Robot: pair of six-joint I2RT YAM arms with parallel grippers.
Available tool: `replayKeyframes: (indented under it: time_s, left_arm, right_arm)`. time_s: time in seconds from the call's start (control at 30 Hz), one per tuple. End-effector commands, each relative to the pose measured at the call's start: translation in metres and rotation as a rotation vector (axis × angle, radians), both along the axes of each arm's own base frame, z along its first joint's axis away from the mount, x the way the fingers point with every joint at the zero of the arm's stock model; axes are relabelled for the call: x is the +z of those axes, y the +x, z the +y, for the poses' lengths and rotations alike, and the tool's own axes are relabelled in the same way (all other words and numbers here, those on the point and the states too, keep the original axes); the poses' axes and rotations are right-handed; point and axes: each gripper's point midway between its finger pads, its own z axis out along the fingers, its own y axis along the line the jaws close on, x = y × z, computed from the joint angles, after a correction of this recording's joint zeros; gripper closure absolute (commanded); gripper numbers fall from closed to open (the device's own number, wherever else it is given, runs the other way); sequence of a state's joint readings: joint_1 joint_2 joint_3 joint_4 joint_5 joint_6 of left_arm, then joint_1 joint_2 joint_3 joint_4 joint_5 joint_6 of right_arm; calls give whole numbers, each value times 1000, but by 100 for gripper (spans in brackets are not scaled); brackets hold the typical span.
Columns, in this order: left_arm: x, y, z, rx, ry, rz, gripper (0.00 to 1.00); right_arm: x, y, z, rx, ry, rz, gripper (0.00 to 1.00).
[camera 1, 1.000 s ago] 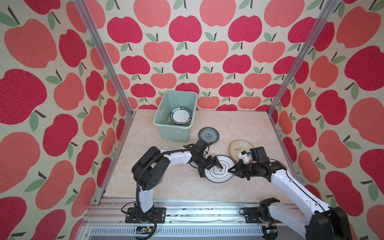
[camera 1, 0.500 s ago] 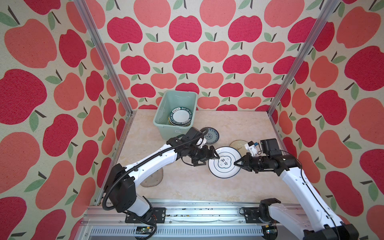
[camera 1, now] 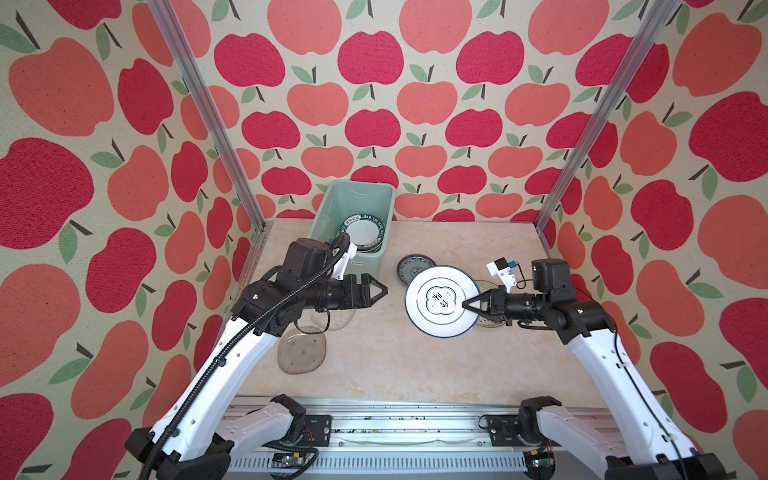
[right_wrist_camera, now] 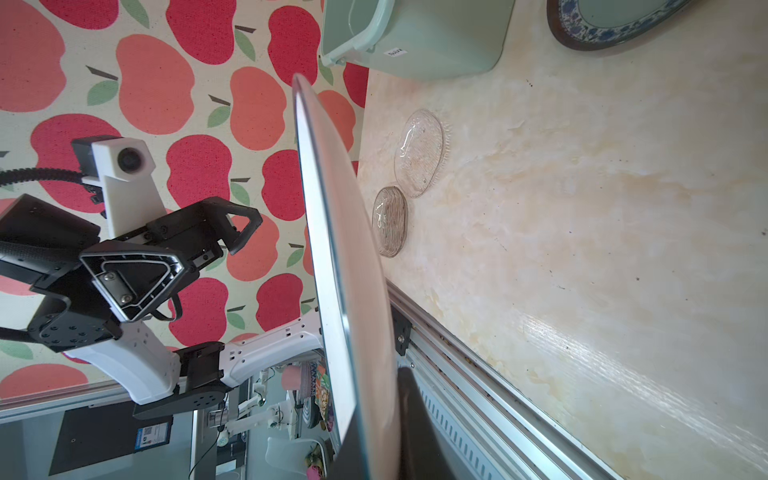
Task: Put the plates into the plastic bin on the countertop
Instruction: 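Grasp the raised white plate's rim with the left gripper while the right holds it, then hold the upright white plate between both grippers above the table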
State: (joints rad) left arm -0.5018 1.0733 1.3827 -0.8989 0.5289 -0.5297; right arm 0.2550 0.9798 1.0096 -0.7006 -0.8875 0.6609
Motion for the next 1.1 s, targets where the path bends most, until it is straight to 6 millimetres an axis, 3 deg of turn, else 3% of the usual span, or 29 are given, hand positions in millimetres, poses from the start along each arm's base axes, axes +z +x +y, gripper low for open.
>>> replayKeyframes:
  time_s: [0.0,0.53,1.07]
  left_arm:
    - [5,-13,4,-58,-30,0,11]
    - [16,2,-19,-110,-359,45,17]
    - [9,14,-27,-117,-435,69,22]
  right_arm:
    - [28,-1,10,36,118,-52,100]
    - [28,0,35,89,161,-45,100]
    - [30,1,46,108,207,-28,100]
